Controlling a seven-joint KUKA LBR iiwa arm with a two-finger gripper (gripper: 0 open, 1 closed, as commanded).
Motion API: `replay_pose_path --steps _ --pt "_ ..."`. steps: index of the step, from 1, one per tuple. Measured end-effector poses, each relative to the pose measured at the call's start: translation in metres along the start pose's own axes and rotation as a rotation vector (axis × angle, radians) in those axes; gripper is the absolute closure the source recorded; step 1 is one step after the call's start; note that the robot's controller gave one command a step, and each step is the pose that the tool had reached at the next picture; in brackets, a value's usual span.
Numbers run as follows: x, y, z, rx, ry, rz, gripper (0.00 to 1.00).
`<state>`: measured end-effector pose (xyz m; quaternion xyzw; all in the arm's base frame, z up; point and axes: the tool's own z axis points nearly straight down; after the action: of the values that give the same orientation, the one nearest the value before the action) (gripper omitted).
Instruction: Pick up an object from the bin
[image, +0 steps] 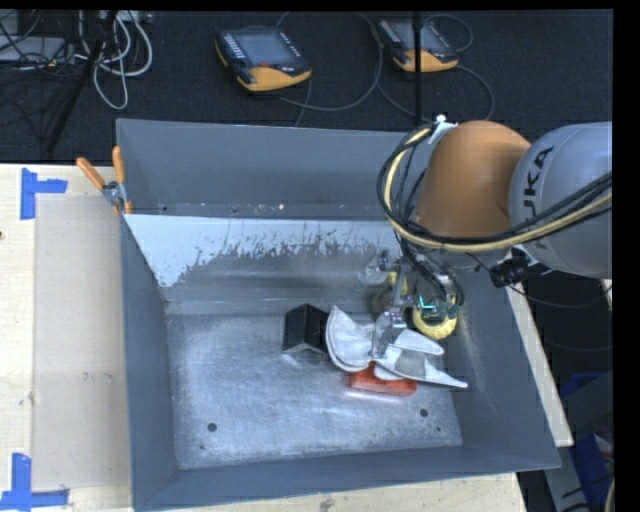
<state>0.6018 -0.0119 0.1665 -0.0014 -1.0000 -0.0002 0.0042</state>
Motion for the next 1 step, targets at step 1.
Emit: replay_pose_path --steps 1 --pt "-0.0002 0.0 -0.0022 0.0 -0.002 0.0 0.0"
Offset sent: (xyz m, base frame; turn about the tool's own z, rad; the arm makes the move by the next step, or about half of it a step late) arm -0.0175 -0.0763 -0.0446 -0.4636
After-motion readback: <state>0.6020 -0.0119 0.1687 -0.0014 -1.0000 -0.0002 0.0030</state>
